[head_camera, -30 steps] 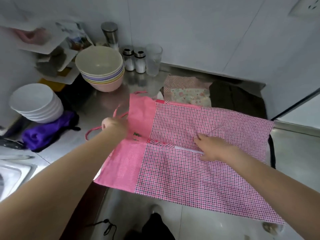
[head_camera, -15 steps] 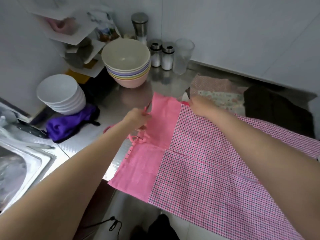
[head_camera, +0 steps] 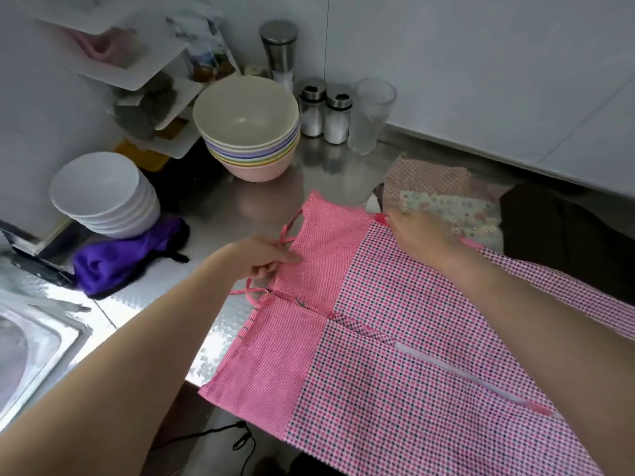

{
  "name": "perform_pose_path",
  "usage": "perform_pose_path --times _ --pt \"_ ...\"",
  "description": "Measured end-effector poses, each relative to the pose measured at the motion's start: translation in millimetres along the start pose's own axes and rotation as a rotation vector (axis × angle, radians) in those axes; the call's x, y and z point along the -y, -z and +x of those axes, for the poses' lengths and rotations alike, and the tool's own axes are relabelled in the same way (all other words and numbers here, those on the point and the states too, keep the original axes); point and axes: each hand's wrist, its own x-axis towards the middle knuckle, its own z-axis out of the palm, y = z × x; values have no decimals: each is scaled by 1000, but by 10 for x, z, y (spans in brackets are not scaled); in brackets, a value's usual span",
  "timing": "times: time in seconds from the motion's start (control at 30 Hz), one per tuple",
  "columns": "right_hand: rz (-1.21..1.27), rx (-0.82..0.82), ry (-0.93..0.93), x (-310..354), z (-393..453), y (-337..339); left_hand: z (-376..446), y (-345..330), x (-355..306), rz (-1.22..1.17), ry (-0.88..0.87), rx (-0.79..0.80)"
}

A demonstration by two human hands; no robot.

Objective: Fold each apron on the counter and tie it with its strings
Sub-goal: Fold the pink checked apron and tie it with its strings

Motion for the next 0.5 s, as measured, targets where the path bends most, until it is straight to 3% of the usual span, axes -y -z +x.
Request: perform_pose_path --times 0.13,0.23,0.3,0.4,0.5 --pt "-24 28 76 -33 33 33 -63 38 7 -124 -8 115" --pt "94 -1 101 101 177 97 -127 -37 -58 -233 -32 31" --pt "166 14 99 272 317 115 -123 -89 -65 -101 -102 -89" --pt "156 109 85 559 503 92 -49 -151 -30 343 -214 -265" --pt "60 107 53 722 593 -3 0 -211 36 645 -243 -336"
